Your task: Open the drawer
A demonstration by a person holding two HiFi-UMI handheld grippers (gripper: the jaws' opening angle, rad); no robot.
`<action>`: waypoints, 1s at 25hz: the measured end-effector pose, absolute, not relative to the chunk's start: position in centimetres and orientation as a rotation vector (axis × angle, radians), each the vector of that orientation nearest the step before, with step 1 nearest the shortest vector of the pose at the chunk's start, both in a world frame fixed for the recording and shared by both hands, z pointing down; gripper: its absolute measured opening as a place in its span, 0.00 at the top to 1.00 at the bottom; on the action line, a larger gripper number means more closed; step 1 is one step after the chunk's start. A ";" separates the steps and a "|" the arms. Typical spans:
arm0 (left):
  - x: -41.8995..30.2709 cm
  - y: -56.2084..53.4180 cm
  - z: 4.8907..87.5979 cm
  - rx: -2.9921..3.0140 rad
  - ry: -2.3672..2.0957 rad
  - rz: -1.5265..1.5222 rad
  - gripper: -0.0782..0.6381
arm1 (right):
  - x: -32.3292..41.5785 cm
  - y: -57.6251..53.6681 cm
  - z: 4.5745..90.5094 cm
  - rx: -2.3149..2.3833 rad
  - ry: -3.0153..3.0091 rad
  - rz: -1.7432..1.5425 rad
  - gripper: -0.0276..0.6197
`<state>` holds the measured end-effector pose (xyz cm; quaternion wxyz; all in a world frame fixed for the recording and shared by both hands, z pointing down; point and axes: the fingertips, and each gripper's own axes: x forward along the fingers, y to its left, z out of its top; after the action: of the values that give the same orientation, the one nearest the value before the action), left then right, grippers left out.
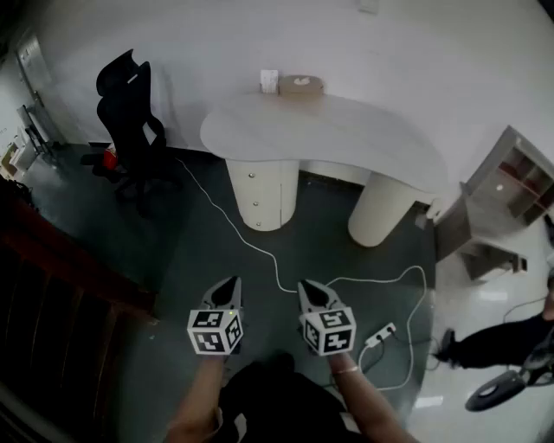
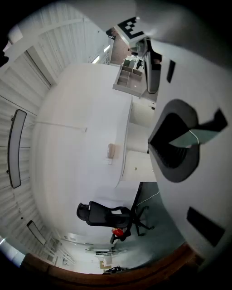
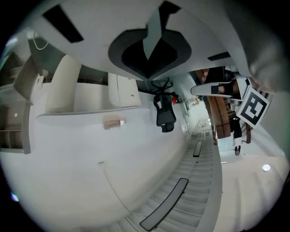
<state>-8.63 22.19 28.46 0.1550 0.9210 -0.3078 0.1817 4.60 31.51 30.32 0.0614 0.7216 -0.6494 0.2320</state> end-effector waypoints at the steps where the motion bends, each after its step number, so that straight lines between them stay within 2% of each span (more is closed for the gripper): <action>1: -8.6 22.3 28.4 2.640 -0.882 0.521 0.89 | 4.7 31.6 30.3 2.182 -1.967 0.703 0.95; 25: -5.7 19.9 29.8 2.609 -0.929 0.602 0.89 | 7.2 29.9 31.6 2.160 -2.019 0.787 0.95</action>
<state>-5.67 19.95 29.77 0.1529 0.9097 -0.3240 0.2100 7.17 29.93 31.59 0.0408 0.7054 -0.6593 0.2569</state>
